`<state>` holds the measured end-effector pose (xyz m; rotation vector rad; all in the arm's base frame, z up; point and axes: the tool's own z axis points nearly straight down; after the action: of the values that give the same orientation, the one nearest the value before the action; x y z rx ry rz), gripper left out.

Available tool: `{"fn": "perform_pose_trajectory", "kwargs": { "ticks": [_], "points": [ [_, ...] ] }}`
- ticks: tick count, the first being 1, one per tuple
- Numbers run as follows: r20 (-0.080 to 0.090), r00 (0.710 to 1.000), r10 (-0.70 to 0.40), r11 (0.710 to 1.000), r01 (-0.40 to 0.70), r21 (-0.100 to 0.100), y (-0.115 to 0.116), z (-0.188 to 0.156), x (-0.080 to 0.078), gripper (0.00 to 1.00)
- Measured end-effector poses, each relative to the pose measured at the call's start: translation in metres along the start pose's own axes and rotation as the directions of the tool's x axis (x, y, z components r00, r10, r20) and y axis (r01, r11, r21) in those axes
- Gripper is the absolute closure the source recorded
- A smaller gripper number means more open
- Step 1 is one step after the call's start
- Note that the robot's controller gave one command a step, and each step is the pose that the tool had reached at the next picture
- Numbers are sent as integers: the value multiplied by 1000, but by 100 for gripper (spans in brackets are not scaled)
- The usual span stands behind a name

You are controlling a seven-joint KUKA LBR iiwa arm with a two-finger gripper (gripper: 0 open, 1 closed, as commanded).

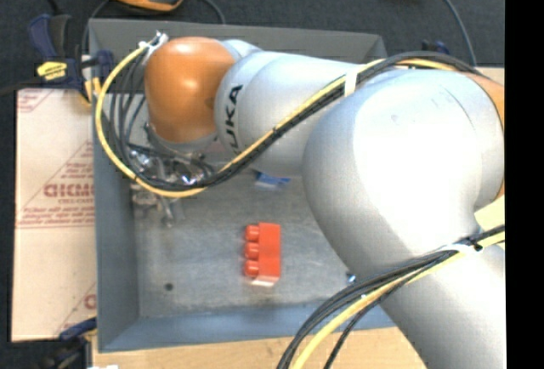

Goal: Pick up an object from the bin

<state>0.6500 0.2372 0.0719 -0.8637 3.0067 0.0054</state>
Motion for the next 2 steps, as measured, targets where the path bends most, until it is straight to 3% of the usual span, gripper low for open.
{"fn": "perform_pose_trajectory", "kwargs": {
  "ticks": [1, 2],
  "points": [
    [0, 1000, 2, 1000, -2, 0, 0, 0, 0, 100],
    [-2, 1000, 6, 1000, -6, 0, -1, -24, -3, 100]
  ]
}}
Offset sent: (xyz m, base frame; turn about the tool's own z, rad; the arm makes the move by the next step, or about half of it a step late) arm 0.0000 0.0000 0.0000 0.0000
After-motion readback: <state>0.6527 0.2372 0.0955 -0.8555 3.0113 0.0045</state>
